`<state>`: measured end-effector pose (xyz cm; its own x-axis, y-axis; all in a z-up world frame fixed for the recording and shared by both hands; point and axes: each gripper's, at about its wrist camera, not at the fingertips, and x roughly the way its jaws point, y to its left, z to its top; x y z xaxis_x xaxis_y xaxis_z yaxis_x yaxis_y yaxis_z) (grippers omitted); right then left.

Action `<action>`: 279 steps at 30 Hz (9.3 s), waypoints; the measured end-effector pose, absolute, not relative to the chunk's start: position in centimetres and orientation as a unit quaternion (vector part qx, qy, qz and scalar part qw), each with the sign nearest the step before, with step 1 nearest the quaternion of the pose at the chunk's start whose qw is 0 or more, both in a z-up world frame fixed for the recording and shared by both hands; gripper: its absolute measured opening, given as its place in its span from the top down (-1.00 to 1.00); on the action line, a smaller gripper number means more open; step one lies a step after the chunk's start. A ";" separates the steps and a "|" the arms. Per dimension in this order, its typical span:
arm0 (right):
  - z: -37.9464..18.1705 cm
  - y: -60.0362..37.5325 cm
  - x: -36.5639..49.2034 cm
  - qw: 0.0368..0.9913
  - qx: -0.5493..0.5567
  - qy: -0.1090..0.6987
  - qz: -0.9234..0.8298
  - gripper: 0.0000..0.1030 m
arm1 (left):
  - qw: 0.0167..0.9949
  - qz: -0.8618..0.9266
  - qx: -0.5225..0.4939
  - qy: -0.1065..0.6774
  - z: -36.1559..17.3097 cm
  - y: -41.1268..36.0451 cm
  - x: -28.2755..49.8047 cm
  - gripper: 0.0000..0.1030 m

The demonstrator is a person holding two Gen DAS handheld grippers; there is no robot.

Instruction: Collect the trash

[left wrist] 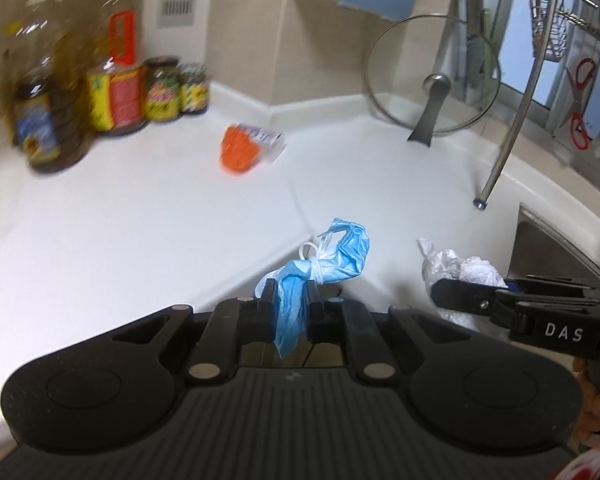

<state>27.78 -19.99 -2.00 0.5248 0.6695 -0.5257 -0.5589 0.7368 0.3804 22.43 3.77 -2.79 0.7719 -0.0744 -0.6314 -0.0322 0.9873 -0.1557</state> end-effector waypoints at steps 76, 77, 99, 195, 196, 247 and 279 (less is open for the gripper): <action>-29.9 -9.1 30.9 0.761 -0.080 0.512 0.390 0.50 | 0.808 0.098 -0.169 0.557 -32.2 6.5 23.5 0.76; -30.0 -8.9 31.0 0.761 -0.081 0.512 0.389 0.50 | 0.807 0.100 -0.169 0.557 -32.3 6.6 23.5 0.72; -29.1 -9.1 30.6 0.773 -0.083 0.496 0.385 -0.12 | 0.821 0.102 -0.163 0.537 -30.7 6.9 23.1 0.51; -5.9 -11.9 45.2 0.907 0.082 0.362 0.198 -0.98 | 0.941 -0.028 -0.016 0.338 -4.4 12.1 41.4 -0.58; -5.9 -11.6 45.7 0.908 0.083 0.359 0.197 -0.98 | 0.942 -0.031 -0.015 0.334 -4.5 12.2 42.1 -0.58; -8.5 -3.0 58.1 0.899 -0.034 0.301 0.315 -0.84 | 0.940 -0.020 -0.004 0.340 -7.0 16.9 51.3 0.39; -6.4 -4.2 54.0 0.915 -0.047 0.263 0.303 -0.31 | 0.939 -0.009 -0.017 0.343 -6.5 16.9 49.0 0.39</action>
<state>53.99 -4.24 -6.44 0.6788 0.5289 -0.5094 -0.5786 0.8124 0.0724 49.00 16.88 -6.52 0.7642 -0.0292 -0.6443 0.0061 0.9993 -0.0380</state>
